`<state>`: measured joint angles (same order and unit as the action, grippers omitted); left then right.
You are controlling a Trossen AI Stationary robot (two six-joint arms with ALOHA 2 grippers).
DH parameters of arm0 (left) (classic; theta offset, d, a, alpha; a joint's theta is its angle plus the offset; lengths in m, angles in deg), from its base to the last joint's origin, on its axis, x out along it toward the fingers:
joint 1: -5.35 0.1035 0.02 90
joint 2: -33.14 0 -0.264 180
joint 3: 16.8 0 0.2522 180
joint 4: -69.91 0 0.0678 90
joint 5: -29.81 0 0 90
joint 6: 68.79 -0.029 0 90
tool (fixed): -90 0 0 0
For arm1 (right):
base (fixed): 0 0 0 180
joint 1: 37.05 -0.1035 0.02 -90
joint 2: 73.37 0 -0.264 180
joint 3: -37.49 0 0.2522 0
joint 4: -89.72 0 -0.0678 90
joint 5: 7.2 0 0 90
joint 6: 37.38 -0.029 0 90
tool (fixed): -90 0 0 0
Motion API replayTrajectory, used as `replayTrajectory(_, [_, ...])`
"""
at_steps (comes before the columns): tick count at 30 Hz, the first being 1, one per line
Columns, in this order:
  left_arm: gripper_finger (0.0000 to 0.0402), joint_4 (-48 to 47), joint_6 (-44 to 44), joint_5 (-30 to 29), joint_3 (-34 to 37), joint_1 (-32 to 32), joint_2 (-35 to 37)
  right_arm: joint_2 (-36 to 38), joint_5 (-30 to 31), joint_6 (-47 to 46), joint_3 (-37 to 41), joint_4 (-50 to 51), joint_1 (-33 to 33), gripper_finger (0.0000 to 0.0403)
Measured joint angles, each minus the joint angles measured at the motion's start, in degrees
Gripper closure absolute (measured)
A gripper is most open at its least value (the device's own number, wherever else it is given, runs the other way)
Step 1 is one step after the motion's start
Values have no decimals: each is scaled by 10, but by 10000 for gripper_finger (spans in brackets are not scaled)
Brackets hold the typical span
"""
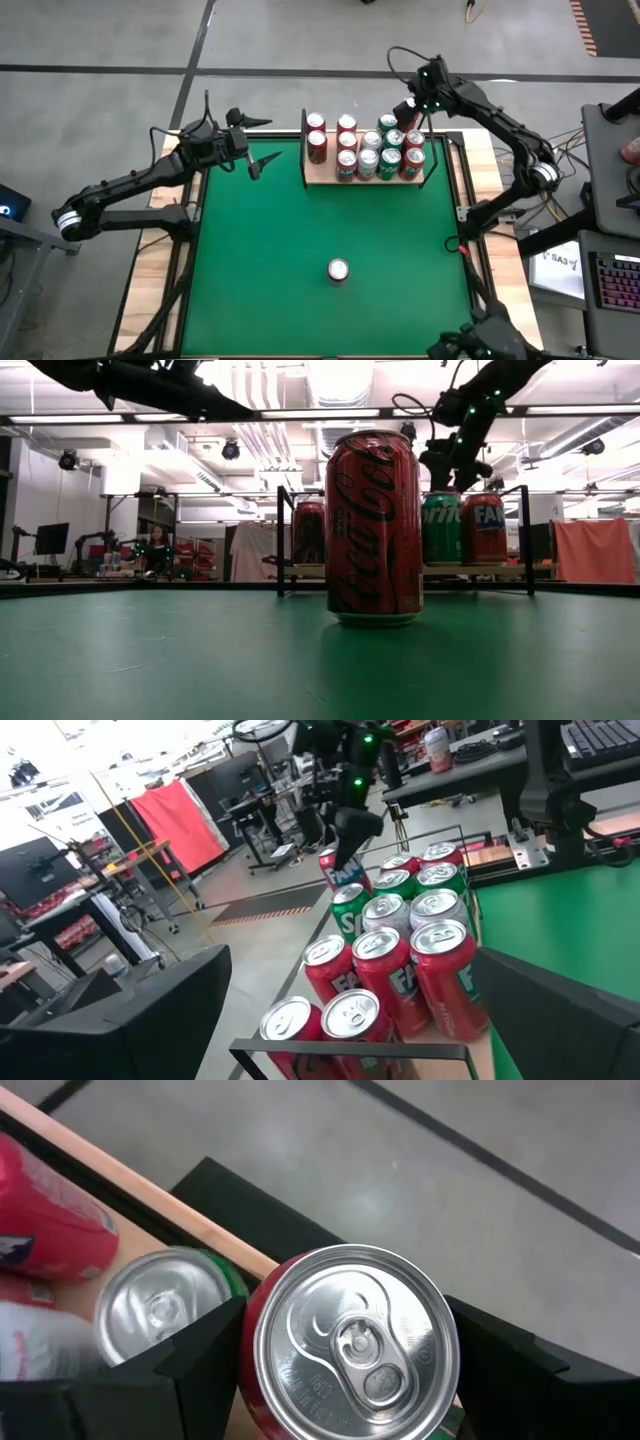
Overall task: Place canned beverage on shelf
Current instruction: Put the red soda can on the shelf aligned with the other red soda can
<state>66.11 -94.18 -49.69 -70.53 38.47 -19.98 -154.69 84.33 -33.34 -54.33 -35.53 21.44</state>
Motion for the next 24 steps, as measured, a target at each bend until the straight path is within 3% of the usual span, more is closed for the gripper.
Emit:
replayTrajectory(10, [6,11,5,1,0,0,0,66,17,-4,108,-48,-4,120])
replayTrajectory(24, [6,13,9,2,0,0,-1,45,12,4,149,-109,-7,119])
